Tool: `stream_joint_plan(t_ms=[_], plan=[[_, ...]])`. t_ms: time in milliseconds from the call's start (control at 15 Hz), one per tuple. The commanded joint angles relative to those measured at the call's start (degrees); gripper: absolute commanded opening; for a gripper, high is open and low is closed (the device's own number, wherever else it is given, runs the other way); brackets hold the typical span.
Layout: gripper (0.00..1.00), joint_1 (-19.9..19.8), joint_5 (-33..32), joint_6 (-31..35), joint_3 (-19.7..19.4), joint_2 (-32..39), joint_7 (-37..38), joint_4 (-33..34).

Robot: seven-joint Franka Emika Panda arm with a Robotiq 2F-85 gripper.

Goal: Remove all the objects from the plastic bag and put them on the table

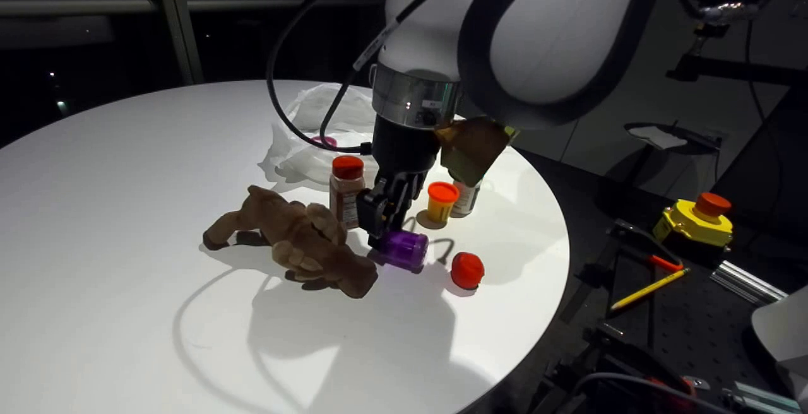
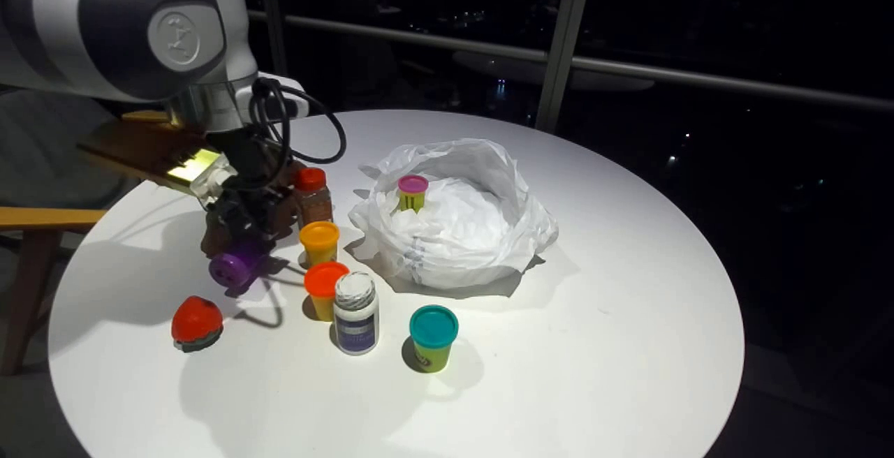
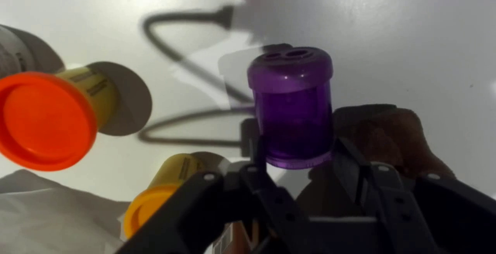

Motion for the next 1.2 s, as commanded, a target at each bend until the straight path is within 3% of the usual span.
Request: stream_joint_plan(t_ms=[0, 333, 400, 467, 667, 867, 1133], plan=[[0.24, 3.31, -2.92, 5.52, -3.67, 1.96, 1.4, -0.01], [0.27, 4.28, -2.12, 6.57, -4.03, 1.63, 0.37, -0.63], [0.73, 4.35, -2.08, 6.01, -3.95, 1.41, 0.25, -0.65], [0.74, 4.62, -2.35, 5.94, -4.26, 1.35, 0.34, -0.67], [0.96, 4.22, -1.87, 5.71, -3.76, 0.4, 0.01, -0.95], [1.0, 3.54, -1.27, 4.82, -3.12, -1.95, -0.29, -1.22], [1.0, 3.24, -0.57, -1.57, -3.43, -7.03, 1.4, 1.16]])
